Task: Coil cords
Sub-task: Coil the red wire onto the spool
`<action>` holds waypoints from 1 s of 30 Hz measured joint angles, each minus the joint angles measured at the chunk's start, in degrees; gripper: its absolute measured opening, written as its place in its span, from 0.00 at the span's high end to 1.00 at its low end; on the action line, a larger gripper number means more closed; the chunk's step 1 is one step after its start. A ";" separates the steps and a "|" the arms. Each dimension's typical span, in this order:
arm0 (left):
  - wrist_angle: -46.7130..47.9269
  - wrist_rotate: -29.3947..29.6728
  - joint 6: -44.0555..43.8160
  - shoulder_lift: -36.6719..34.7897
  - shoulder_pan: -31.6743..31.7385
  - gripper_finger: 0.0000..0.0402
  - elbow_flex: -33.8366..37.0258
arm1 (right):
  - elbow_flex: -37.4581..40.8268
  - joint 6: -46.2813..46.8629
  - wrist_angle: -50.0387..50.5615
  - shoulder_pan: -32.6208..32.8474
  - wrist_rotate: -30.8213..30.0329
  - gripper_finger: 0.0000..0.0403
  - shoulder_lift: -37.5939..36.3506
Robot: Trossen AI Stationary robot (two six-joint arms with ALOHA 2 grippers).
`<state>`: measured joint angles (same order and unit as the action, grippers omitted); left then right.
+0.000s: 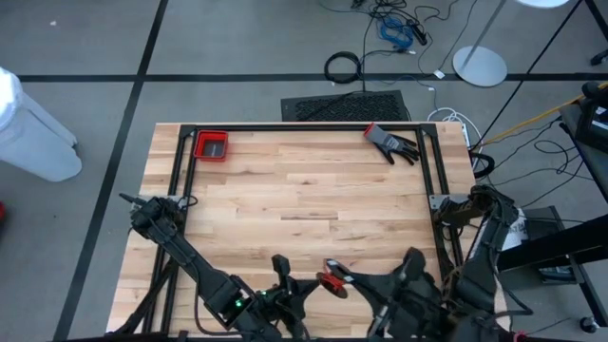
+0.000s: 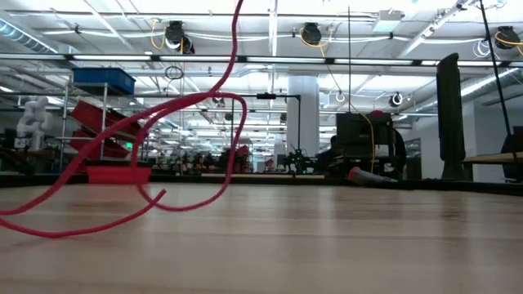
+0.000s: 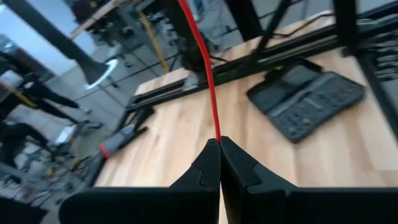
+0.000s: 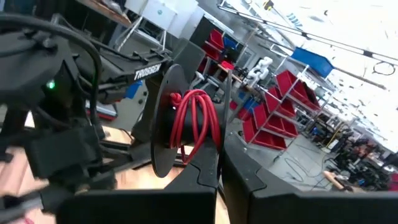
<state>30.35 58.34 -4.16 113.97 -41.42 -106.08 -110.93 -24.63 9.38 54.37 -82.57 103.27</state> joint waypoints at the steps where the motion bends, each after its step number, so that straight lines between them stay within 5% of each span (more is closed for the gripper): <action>1: -0.02 0.24 -0.05 0.00 0.26 1.00 0.00 | 0.00 0.12 -0.07 -0.50 0.07 1.00 0.21; 17: -6.75 0.45 4.57 0.00 -0.48 1.00 0.00 | 0.00 -0.82 2.12 -9.64 0.18 1.00 5.50; 30: -9.02 13.82 11.47 -2.97 -6.49 1.00 -0.09 | 0.04 4.78 10.86 -12.27 4.50 1.00 6.07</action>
<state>21.33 72.16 7.30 111.01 -47.92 -106.17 -110.89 -19.85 20.23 42.10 -78.07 109.34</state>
